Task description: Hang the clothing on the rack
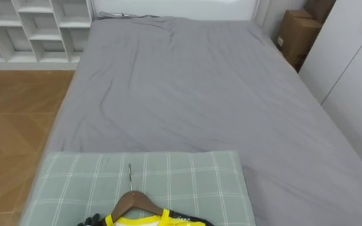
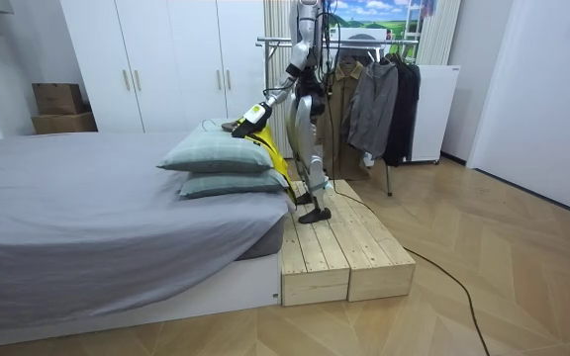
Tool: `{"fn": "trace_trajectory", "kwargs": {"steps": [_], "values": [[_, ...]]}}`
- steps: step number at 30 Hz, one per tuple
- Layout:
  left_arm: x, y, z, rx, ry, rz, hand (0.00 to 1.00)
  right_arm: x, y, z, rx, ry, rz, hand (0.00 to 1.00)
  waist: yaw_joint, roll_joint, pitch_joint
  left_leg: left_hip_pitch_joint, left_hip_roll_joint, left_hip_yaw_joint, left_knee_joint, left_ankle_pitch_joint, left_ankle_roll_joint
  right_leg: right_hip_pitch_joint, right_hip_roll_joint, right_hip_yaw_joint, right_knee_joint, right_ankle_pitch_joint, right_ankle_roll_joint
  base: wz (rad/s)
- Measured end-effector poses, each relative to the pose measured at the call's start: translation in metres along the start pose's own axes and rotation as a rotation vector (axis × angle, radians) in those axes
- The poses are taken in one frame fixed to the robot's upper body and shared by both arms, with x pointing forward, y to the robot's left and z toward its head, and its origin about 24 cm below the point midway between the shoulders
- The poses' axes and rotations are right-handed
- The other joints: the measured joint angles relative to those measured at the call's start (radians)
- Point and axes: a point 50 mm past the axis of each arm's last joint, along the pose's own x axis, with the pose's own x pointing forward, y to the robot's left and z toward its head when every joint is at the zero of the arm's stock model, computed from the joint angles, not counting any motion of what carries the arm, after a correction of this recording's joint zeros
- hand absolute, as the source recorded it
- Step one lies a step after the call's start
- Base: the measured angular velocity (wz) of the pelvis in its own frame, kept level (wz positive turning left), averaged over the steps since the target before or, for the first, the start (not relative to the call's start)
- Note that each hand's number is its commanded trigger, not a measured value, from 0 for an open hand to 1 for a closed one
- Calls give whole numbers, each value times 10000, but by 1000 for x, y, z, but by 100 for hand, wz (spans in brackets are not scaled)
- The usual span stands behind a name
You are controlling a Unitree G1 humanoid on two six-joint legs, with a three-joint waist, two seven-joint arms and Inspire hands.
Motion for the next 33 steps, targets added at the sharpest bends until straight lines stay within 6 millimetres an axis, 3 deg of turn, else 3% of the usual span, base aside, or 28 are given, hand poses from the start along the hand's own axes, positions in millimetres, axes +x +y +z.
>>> {"fn": "trace_trajectory", "kwargs": {"steps": [3, 4, 5, 6, 11, 18, 33], "values": [[1, 1, -1, -102, 81, -74, 0, 0, 0, 0, 33, 30, 26, 0, 15, -10, -2, -13, 38, 2, 8, 1, -3, -8, 13, 15, 1, 5, -8, 0], [1, 2, -1, -146, 113, -88, 18, 0, 0, 0, 35, 56, 23, 0, 20, -20, 2, -22, 43, 3, 37, 0, -3, -7, 17, 19, 2, 8, -12, 0], [1, 2, -1, -147, 113, -82, 84, 0, 0, 0, 38, 53, 17, 0, 22, -28, 5, -31, 46, 3, 62, 0, -4, -7, 19, 18, 2, 8, -14, 0], [2, 3, -1, -145, 115, -79, 100, 0, 0, 0, 49, 43, 6, 0, 31, -43, 6, -51, 55, 3, 89, -2, -6, -10, 28, 18, 2, 15, -25, 0], [5, 9, -5, -352, 292, 145, 100, 0, -2, 2, 180, -40, -53, 0, 78, -150, 19, -100, 115, 18, 162, -12, -32, -42, 80, 46, 6, 42, -69, 0], [18, 38, -7, -303, 440, 1017, 100, -1, -2, 1, 194, -163, -86, 0, 233, -235, 63, -99, 155, 64, 154, -10, -63, -26, 118, 60, 14, 66, -108, -1], [18, 38, -12, -887, 842, 855, 100, -1, -1, 0, 112, -136, -79, 0, 271, -106, 33, -193, 153, 92, 312, -11, -61, -43, 93, -12, -14, 65, -107, 0]]}}
